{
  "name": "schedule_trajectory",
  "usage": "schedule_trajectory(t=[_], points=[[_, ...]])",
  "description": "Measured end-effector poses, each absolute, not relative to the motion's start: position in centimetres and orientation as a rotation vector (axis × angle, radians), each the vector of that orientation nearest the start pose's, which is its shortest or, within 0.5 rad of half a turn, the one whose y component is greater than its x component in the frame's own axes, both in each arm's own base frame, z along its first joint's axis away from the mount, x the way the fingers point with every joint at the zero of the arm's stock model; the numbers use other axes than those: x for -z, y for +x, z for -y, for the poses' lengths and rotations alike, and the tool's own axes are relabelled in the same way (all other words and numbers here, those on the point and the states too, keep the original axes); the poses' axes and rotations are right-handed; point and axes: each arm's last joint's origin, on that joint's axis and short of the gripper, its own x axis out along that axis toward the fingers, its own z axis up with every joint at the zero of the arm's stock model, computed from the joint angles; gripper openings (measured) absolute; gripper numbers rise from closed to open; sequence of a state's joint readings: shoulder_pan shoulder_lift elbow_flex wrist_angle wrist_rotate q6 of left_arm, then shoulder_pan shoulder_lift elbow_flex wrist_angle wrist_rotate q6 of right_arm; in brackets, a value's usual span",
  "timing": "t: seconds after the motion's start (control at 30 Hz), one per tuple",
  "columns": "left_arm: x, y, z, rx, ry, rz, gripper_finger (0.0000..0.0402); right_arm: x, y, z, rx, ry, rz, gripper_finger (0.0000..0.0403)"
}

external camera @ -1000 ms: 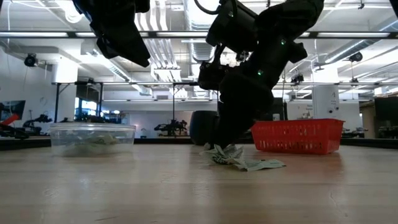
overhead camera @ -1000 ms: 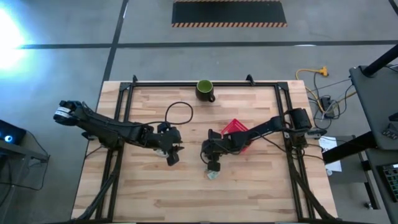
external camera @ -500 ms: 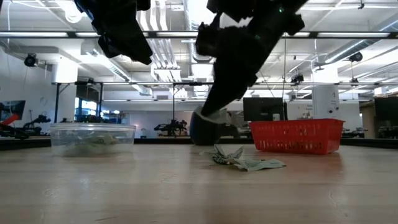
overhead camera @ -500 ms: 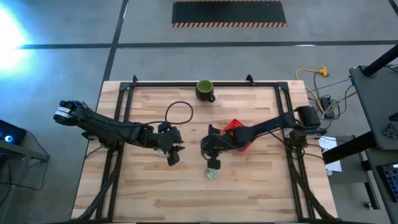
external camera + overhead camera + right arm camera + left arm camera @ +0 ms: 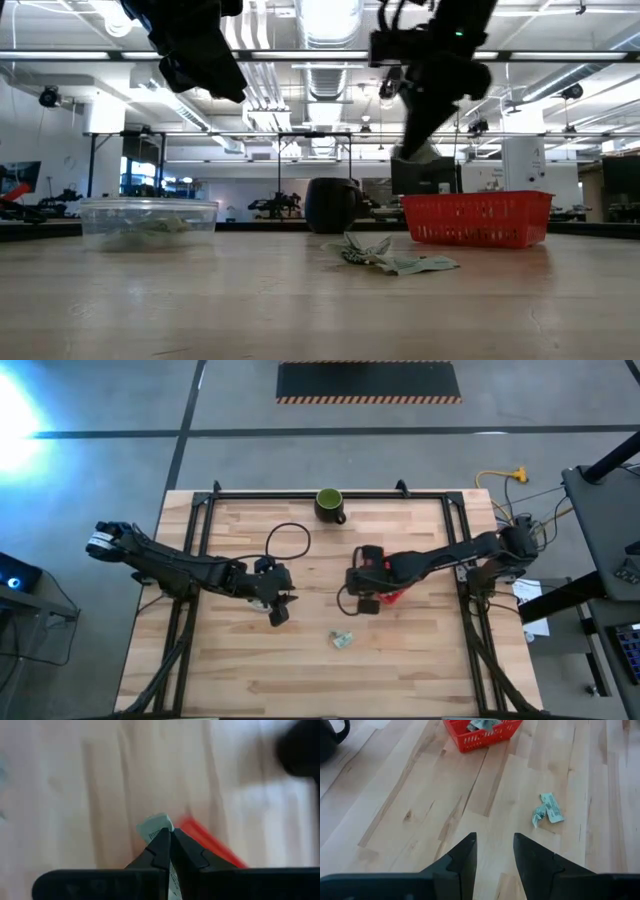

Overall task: Pick and place items into bin
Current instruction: Put the stevia packet into the red basket, then put the stevia packet into the transparent bin

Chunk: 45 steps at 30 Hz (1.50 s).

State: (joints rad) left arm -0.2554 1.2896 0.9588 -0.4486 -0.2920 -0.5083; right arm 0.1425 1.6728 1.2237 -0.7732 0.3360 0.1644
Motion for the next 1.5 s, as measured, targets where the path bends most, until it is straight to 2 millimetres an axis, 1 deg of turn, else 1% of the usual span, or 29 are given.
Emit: schedule_trajectory(t=[0.17,0.37,0.57,0.67,0.77,1.0,1.07,1.2,1.37,1.5], points=[[-26.7,26.0,5.9,-0.222,-0.275,-0.716,0.0112,-22.8,29.8,-3.1,0.369,-0.171,-1.275,0.0009],[-26.9,26.1,6.0,-0.216,-0.282,-0.694,0.0112,-22.1,27.7,-2.3,0.451,-0.112,-1.274,0.0009],[-26.9,26.1,6.0,-0.216,-0.283,-0.691,0.0112,-20.9,26.3,-1.5,0.515,-0.043,-1.269,0.0009],[-27.1,26.3,6.0,-0.210,-0.291,-0.670,0.0112,-20.4,26.1,-1.2,0.551,-0.003,-1.265,0.0013],[-27.2,26.4,6.0,-0.205,-0.299,-0.647,0.0112,-20.1,26.0,-1.2,0.569,0.019,-1.260,0.0033],[-27.5,26.6,6.1,-0.196,-0.312,-0.614,0.0112,-20.0,25.9,-1.2,0.580,0.035,-1.253,0.0104],[-27.7,26.7,6.2,-0.187,-0.326,-0.596,0.0112,-20.2,26.0,-1.2,0.580,0.039,-1.253,0.0120],[-28.0,27.1,6.5,-0.093,-0.368,-0.570,0.0112,-21.2,26.4,-1.3,0.574,0.049,-1.224,0.0136],[-27.6,28.2,6.9,-0.026,-0.341,-0.539,0.0112,-23.3,26.7,-1.5,0.532,0.051,-1.159,0.0138],[-26.5,29.5,7.3,0.001,-0.301,-0.537,0.0112,-24.7,26.5,-2.2,0.454,0.073,-1.119,0.0132]])
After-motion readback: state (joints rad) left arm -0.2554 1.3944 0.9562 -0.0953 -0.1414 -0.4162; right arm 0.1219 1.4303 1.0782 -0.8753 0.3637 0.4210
